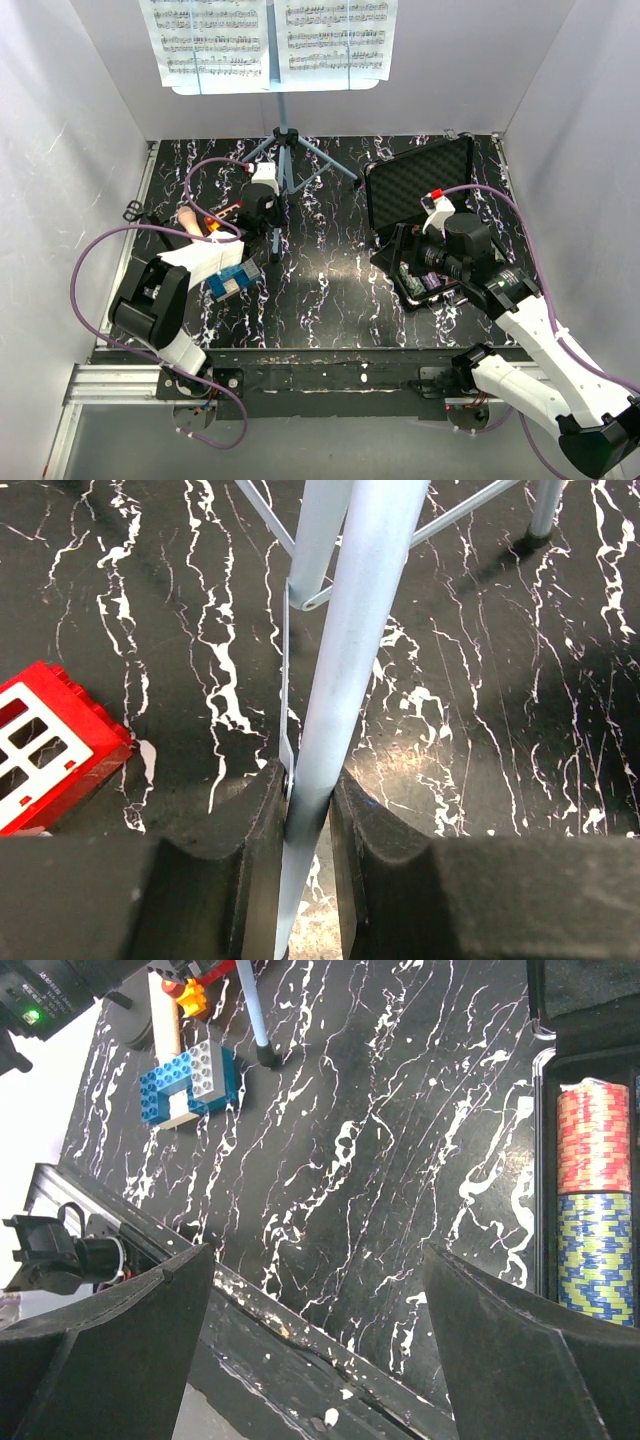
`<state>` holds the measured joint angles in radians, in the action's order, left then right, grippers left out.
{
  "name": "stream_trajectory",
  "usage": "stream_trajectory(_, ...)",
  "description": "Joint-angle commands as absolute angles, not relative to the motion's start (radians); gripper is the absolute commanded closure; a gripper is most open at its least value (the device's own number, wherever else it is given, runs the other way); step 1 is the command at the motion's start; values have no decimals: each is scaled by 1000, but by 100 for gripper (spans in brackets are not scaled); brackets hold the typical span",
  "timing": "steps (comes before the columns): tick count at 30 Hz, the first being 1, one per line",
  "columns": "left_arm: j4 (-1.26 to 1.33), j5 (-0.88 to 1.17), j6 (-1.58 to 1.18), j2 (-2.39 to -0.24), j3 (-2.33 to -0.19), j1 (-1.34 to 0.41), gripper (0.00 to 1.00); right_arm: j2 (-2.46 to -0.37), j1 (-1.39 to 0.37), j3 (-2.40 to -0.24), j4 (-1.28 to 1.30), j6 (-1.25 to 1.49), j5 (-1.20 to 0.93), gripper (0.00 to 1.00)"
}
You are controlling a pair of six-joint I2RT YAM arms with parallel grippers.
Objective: Pack up the instrument practice props
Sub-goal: Adjust the music stand at the center of the board.
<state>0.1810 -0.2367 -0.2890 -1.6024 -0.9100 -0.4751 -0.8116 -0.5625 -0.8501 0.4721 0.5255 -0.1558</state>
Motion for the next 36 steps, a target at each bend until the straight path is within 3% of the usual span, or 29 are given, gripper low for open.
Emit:
stream_trajectory(1,250,-103,-316,-1565,-911,-491,89,-798,-563,-870,465,515,-132,7)
stream_trajectory(5,252,-94,-327,-1556,-894,-491,100,-788,-563,-871,482,506,-109,7)
stream_trajectory(21,135,-12,-411,-1398,-824,-503,100,-844,-561,-927,615,456,176,8)
stream_trajectory(36,60,0,-453,-1276,-741,-525,100,-937,-563,-779,580,497,163,15)
